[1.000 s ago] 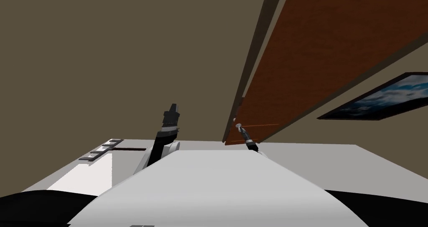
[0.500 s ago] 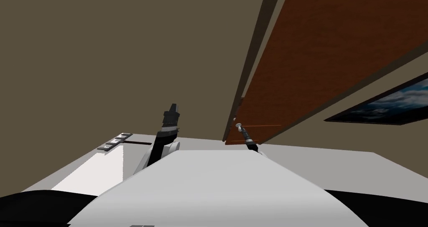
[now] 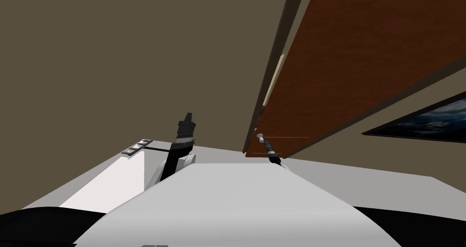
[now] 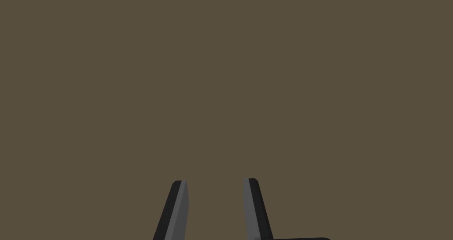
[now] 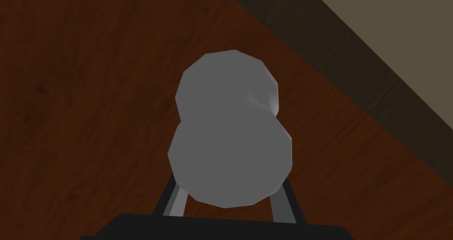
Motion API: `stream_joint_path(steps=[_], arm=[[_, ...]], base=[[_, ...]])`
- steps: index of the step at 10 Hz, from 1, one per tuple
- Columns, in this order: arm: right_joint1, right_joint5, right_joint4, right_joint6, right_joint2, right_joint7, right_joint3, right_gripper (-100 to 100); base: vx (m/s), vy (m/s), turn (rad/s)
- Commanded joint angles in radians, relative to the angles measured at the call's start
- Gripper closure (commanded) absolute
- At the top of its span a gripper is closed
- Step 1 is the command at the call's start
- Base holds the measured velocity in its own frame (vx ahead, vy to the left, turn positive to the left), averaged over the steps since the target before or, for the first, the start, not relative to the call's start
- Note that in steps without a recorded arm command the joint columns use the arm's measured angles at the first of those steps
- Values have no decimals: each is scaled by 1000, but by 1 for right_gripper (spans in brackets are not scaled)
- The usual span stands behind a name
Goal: Pull the door open
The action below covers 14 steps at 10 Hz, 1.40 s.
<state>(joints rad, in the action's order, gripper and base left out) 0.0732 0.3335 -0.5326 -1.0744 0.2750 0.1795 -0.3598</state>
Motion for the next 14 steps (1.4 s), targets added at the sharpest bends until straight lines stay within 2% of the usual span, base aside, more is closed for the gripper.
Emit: stream_joint_path(steps=[1,2,3,4,5,6,7,9,10,11,12,13,14], arm=[[-1,-31,-11,4,-3,-50,15,100],[-1,-60,-15,11,-4,-76,27,100],[-1,-60,-15,11,-4,-94,27,100],[-2,-89,-18,18,-4,-127,39,100],[-2,-89,-18,18,-4,-135,39,100],[-2,-118,-22,24,-5,-175,51,100],[-2,-118,-22,24,-5,-177,51,100],[-2,-176,-29,38,-6,-241,75,100],[-2,-176,-29,38,-6,-260,75,100],[-2,-206,-33,45,-6,-291,87,100],[-2,-206,-33,45,-6,-301,87,100],[-3,-235,-36,52,-6,-339,100,100],[-3,-235,-36,52,-6,-343,100,100]], base=[[-55,-35,105],[-91,-54,174],[-69,-44,77],[-70,-36,109],[-56,-26,53],[-51,-25,107],[-48,-28,61],[-79,-40,154],[-67,-46,72],[-71,-41,85],[-60,-23,66],[-69,-20,120],[-53,-24,61]])
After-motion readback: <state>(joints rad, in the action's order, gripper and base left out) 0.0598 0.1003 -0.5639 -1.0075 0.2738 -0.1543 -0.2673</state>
